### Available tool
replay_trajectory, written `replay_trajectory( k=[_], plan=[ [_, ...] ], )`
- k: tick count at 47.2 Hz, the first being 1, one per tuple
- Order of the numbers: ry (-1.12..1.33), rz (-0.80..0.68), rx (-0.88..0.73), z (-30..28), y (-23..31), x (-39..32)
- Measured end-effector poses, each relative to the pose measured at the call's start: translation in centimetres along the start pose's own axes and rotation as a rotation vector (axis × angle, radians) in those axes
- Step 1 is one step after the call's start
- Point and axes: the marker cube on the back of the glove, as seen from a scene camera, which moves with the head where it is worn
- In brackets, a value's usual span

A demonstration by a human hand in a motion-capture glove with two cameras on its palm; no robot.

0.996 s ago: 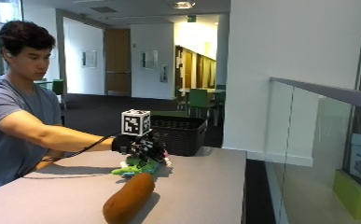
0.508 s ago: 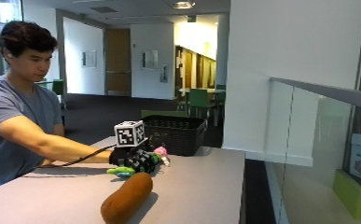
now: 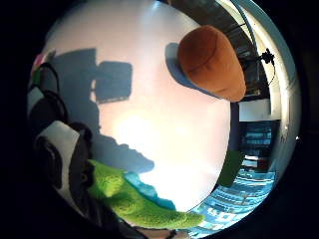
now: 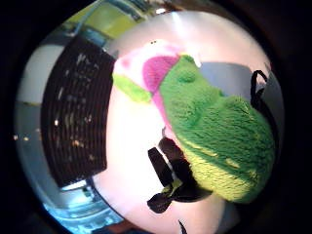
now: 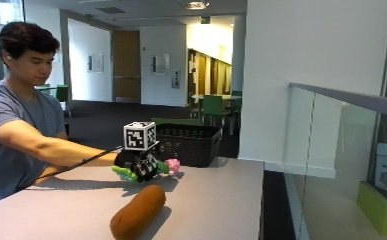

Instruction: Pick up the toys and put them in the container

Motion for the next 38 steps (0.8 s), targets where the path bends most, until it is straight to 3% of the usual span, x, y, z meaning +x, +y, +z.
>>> replay_trajectory(
  k=[11,25,28,32,36,38],
  plan=[
    [-0.003,0.017,0.087,-13.9,-3.2,-1.6],
    [-0.024,-0.003,0.209,-25.3,-5.5,-9.0],
    [-0.037,-0.060,0.225,-26.5,-5.4,-12.8],
    [-0.079,-0.282,0.243,-27.4,-4.3,-19.0],
    [-0.031,-0.263,0.246,-26.9,-4.6,-23.8],
    [-0.054,-0.332,0.245,-26.8,-4.3,-26.1]
  ],
)
